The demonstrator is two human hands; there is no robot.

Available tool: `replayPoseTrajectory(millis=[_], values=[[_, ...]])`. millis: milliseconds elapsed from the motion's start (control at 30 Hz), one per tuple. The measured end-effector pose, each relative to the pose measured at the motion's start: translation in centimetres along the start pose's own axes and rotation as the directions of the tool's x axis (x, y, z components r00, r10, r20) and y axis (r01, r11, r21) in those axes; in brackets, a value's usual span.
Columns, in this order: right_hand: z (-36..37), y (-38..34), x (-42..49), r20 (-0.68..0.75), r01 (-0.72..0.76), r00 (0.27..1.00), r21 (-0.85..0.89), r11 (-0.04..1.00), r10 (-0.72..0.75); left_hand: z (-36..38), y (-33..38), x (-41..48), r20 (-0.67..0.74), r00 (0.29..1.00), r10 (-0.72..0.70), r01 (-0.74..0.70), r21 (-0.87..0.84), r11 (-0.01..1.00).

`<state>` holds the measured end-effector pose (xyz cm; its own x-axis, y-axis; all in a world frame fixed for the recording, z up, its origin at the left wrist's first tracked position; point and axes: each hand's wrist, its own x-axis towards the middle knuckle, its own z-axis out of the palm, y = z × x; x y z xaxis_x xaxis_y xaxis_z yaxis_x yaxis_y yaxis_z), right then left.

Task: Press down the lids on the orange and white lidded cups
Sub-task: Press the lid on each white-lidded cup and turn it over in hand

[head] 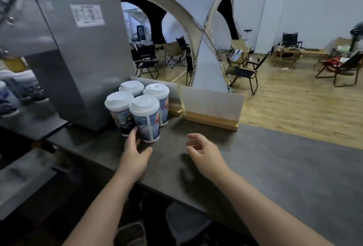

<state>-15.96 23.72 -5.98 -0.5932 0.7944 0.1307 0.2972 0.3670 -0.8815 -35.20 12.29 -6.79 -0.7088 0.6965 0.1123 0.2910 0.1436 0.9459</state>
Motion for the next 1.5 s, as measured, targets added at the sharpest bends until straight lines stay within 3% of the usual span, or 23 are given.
replayPoseTrajectory(millis=[267, 467, 600, 767, 967, 1100, 1233, 1333, 1500], values=[[7.1, -2.7, 5.7, 0.133, -0.001, 0.991, -0.071, 0.997, 0.011, -0.7, -0.8, 3.5, 0.070, 0.997, 0.034, -0.022, -0.164, 0.986], [7.2, -1.5, 4.8, -0.067, 0.089, 0.994, -0.021, 0.996, -0.090, -0.1, -0.4, 2.2, 0.083, 0.993, 0.086, -0.059, -0.281, 0.958], [4.5, -0.8, 2.9, -0.205, 0.110, 0.975, 0.131, 0.985, -0.081, 1.8, 0.7, 0.5, 0.204, 0.978, 0.036, 0.058, -0.434, 0.899], [-0.7, 0.4, -0.2, -0.259, 0.132, 0.963, 0.199, 0.971, -0.077, 4.9, 2.3, 0.1, 0.366, 0.930, 0.032, 0.182, -0.534, 0.826], [-4.9, 3.4, -4.1, -0.289, 0.092, 0.956, 0.168, 0.982, -0.041, 7.7, 3.3, 0.4, 0.523, 0.850, 0.053, 0.243, -0.481, 0.842], [-4.7, 3.4, -4.2, -0.199, 0.108, 0.977, 0.175, 0.979, -0.072, 7.8, 3.0, 0.5, 0.495, 0.868, 0.042, 0.233, -0.480, 0.846], [-4.7, 3.4, -3.8, -0.248, 0.084, 0.969, 0.226, 0.970, -0.026, 8.0, 2.2, 0.2, 0.436, 0.891, 0.126, 0.133, -0.517, 0.846], [-4.7, 3.4, -3.7, -0.253, 0.044, 0.967, 0.165, 0.985, -0.001, 7.7, 1.7, 0.5, 0.451, 0.875, 0.175, 0.126, -0.563, 0.817], [-4.9, 3.8, -4.2, -0.300, 0.153, 0.951, 0.273, 0.950, -0.067, 7.8, 1.9, 0.6, 0.513, 0.847, 0.141, 0.152, -0.488, 0.860]])
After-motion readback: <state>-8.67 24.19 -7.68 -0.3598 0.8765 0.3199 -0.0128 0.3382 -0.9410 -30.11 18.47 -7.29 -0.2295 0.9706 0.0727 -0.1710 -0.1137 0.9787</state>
